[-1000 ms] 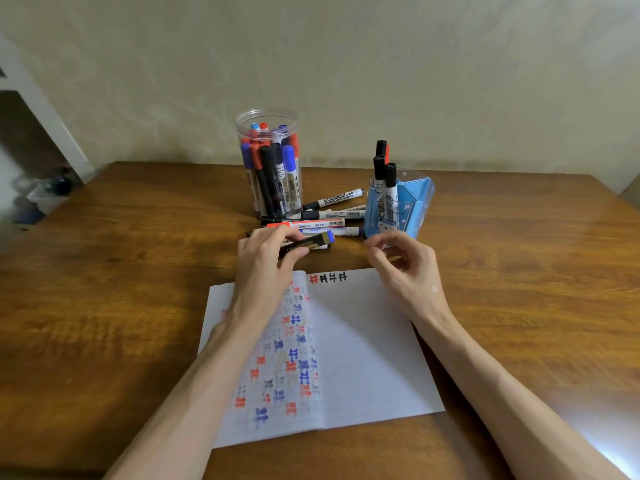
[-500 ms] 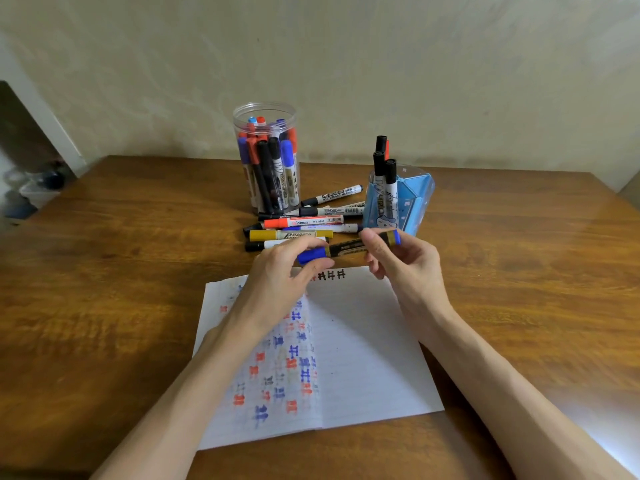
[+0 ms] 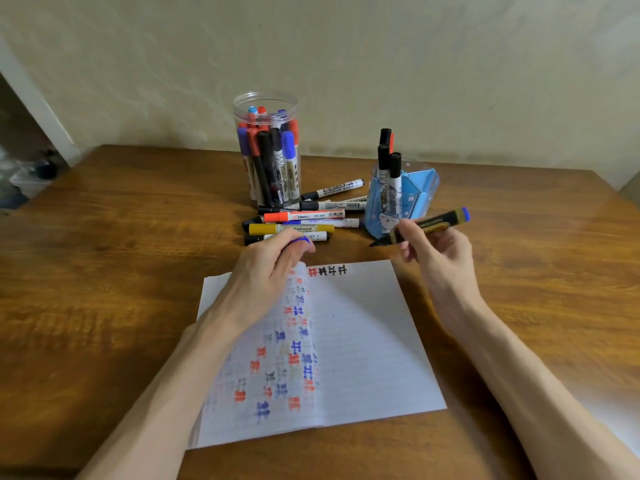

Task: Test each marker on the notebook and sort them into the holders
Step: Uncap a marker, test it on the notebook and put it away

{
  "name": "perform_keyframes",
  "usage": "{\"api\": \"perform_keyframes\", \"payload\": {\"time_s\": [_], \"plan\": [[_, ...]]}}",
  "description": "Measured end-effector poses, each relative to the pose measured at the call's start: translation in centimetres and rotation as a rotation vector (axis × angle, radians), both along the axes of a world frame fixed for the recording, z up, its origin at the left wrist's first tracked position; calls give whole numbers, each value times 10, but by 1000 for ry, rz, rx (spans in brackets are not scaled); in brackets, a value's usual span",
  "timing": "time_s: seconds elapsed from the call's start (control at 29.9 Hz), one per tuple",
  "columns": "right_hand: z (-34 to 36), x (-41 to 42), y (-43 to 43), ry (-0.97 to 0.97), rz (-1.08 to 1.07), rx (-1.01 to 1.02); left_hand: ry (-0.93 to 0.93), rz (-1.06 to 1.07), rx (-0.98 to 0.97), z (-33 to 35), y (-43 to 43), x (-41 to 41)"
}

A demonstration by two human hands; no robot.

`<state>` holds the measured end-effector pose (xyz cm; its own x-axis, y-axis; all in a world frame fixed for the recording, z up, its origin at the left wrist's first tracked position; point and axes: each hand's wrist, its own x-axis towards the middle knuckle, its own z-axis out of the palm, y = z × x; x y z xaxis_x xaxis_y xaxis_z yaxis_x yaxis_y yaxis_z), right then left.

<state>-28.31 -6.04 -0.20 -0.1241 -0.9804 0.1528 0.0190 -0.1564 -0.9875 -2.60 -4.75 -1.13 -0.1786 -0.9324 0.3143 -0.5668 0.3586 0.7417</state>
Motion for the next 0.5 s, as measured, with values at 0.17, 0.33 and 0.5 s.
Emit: {"api": "perform_keyframes", "payload": {"time_s": [0.17, 0.33, 0.5], "plan": [[-6, 21, 0, 139, 123, 8, -5, -53, -88, -1, 1, -16], [-10, 22, -1, 199, 99, 22, 8, -59, -70, -2, 1, -16], [-15, 21, -3, 158, 35, 33, 17, -52, -66, -3, 1, -14]]}}
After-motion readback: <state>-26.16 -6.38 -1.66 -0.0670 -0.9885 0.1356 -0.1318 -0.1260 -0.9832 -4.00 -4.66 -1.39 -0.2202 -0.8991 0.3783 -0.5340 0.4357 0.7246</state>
